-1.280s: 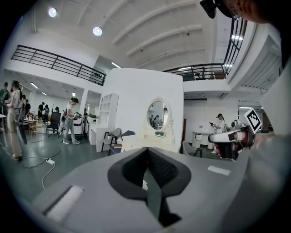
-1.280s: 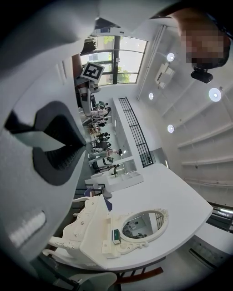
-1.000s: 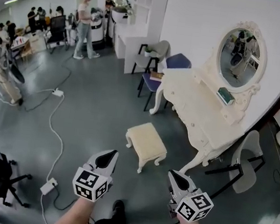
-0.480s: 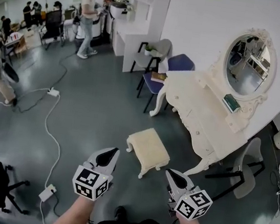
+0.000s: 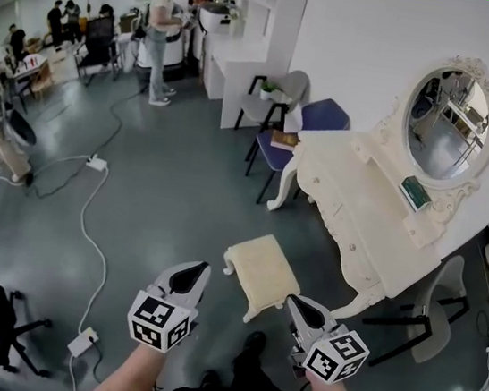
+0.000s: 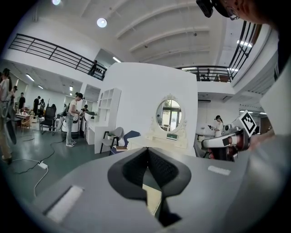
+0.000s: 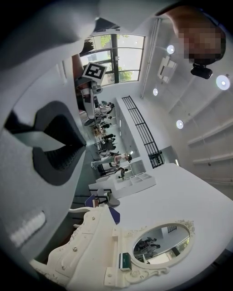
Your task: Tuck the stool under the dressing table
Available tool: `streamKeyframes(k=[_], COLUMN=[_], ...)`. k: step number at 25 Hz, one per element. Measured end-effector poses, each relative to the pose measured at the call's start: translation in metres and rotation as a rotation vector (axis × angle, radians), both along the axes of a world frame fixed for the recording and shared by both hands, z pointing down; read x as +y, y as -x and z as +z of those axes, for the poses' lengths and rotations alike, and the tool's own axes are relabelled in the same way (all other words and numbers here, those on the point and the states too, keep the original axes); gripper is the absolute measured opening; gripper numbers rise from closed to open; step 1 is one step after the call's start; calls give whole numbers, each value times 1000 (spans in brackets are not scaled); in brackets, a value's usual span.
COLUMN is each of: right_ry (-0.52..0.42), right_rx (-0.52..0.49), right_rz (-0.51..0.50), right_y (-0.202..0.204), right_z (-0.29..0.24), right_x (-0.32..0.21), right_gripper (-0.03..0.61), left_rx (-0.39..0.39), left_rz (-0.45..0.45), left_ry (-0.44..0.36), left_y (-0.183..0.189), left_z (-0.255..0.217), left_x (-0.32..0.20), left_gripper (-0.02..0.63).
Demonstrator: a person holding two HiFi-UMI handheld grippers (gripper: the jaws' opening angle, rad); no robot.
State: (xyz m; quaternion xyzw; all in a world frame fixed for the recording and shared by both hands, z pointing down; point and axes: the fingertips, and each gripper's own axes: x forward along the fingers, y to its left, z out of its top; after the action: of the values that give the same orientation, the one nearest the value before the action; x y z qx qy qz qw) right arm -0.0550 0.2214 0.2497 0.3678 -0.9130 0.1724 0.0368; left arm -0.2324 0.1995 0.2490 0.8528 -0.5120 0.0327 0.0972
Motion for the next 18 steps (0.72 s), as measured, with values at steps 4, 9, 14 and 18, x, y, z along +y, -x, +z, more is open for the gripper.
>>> streamKeyframes(k=[4, 9, 14, 18], right_ry=[-1, -12, 3, 31], right_rx=[-19, -33, -45, -50], right_rz=[-12, -12, -17, -23], right_y=[-10, -35, -63, -76], right_z=[3, 0, 5, 15], right_x=[-44, -115, -178, -209], right_gripper=[3, 3, 3, 3], left_rx=[-14, -19, -19, -20], left_rz=[-5, 1, 4, 8], left_ry=[5, 9, 34, 61], left_y=[-12, -40, -75, -93], left_z=[1, -4, -1, 7], left_x=[-43, -115, -180, -212], left_gripper=[18, 18, 18, 19])
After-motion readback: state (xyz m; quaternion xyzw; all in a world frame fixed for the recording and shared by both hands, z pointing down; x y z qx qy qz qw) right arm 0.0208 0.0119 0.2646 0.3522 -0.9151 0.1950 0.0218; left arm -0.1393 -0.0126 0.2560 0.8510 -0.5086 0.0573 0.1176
